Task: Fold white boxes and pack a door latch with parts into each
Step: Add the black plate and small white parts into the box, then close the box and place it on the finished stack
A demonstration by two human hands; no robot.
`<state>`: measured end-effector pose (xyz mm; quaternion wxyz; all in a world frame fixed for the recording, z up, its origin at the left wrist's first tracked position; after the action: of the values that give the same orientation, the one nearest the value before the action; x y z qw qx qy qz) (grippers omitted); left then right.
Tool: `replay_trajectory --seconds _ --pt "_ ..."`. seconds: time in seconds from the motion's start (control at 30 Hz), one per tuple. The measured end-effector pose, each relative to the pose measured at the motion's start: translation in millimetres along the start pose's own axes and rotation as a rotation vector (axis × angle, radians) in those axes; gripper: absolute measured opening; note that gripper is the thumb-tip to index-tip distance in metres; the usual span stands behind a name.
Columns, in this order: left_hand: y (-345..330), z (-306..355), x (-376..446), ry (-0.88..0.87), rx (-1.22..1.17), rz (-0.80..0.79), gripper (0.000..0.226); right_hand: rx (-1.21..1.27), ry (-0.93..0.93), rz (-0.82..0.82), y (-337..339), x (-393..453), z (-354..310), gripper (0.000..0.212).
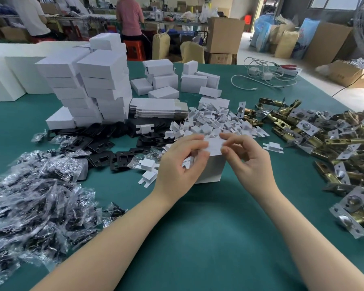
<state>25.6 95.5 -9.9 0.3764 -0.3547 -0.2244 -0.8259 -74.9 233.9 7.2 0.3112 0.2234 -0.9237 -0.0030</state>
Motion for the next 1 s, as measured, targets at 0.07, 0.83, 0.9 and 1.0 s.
replay_trajectory --seconds 0.07,0.83,0.9,1.0 --pt "-1 2 2 0.038 -0.024 0.021 0.018 0.001 -0.019 0.019 -1 4 0 0.021" --pt "3 -35 -14 0.416 0.139 -0.325 0.065 -0.369 -0.13 -0.286 -12 -31 40 0.106" --pt "2 -43 -19 0.447 0.225 -0.424 0.057 -0.338 -0.162 -0.28 -10 -30 45 0.105" --pt "2 -42 -21 0.435 0.277 -0.423 0.054 -0.322 -0.164 -0.259 -6 -29 46 0.075"
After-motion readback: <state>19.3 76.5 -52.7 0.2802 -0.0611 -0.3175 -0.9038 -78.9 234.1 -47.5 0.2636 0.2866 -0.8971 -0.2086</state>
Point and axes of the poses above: each hand's wrist, its own x-axis towards the middle knuckle, its own y-axis out of the back of the hand, z = x × y, the point moved 5 cm from there along x, towards the middle knuckle, and after that the axes turned 7 degrees about z, right-handed, at the moved point
